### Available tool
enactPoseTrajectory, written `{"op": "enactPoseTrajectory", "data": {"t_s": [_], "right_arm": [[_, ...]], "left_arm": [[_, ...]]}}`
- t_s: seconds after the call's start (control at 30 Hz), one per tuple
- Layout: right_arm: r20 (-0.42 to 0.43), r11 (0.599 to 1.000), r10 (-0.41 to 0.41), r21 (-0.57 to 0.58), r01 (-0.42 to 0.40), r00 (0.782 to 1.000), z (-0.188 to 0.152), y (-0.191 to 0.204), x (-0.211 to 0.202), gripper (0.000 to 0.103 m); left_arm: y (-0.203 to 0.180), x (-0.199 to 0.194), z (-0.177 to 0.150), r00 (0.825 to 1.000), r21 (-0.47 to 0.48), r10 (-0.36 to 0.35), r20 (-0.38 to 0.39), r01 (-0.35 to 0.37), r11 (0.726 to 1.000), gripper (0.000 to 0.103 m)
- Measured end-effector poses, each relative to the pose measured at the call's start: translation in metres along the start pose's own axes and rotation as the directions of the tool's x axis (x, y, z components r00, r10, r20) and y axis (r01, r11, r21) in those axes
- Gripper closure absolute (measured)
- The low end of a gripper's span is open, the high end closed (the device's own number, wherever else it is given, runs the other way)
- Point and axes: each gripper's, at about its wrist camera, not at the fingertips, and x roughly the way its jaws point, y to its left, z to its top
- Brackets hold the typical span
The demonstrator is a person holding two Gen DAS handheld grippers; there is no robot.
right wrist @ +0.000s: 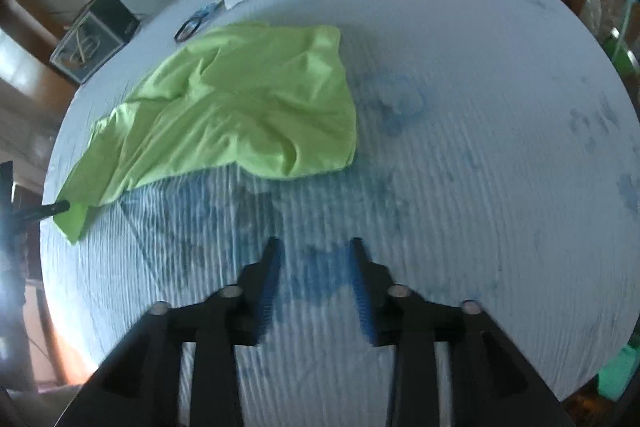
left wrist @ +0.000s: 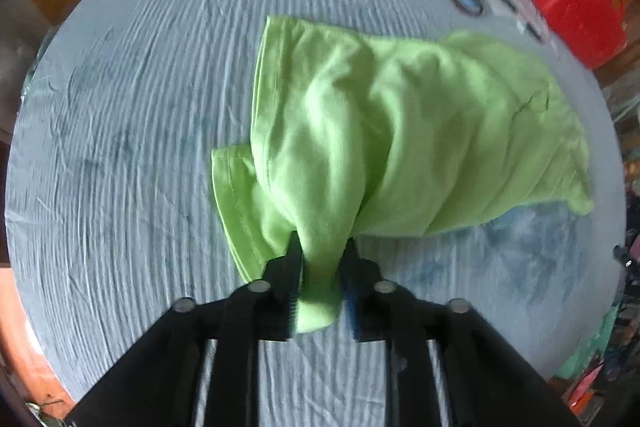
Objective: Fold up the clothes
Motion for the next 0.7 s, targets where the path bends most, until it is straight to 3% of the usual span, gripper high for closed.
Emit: {"op": "enactPoseTrajectory", "data": {"t_s": [0.03, 0.07, 0.1, 0.13, 0.23, 0.37, 0.43, 0.47, 0.7], "right_arm": [[0.01, 1.0, 0.003, -0.001, -0.003, 1.0, 0.003, 0.002, -0.003, 0.041], [0.019, 1.0, 0.007, -0.001, -0.007, 1.0, 0.007, 0.004, -0.005, 0.034], [0.022, 1.0, 0.014, 0.007, -0.014, 1.0, 0.016, 0.005, -0.002, 0.024], [0.025, 1.0, 0.022, 0.015, -0.022, 0.999, 0.025, 0.006, 0.001, 0.019], [0.036, 0.998, 0.045, 0.038, -0.046, 0.998, 0.053, 0.008, 0.009, 0.019], [0.051, 0.995, 0.075, 0.069, -0.078, 0.996, 0.089, 0.011, 0.02, 0.02], [0.056, 0.992, 0.088, 0.083, -0.092, 0.995, 0.107, 0.012, 0.026, 0.039], [0.046, 0.993, 0.081, 0.087, -0.085, 0.996, 0.115, 0.011, 0.032, 0.043], [-0.03, 0.993, 0.036, 0.113, -0.032, 0.999, 0.168, 0.004, 0.073, 0.045]], "left_arm": [[0.0, -0.009, 0.004, 1.0, -0.001, 0.0, 0.026, 0.0, 1.0, 0.046], [0.001, -0.019, 0.008, 0.998, -0.003, 0.0, 0.061, 0.0, 1.0, 0.028], [0.001, -0.031, 0.013, 0.995, -0.005, -0.001, 0.095, 0.002, 1.0, 0.023], [0.002, -0.038, 0.016, 0.993, -0.01, 0.0, 0.12, 0.001, 1.0, 0.022], [0.012, -0.052, 0.028, 0.986, -0.044, 0.044, 0.163, -0.037, 0.998, 0.022], [0.02, -0.027, 0.059, 0.995, -0.084, 0.04, 0.095, -0.032, 0.996, 0.025], [0.022, -0.006, 0.077, 0.998, -0.113, 0.032, 0.058, -0.025, 0.993, 0.033], [0.021, 0.004, 0.084, 0.998, -0.124, 0.032, 0.046, -0.026, 0.992, 0.034], [0.007, 0.064, 0.135, 0.997, -0.119, 0.075, -0.026, -0.078, 0.99, 0.034]]}}
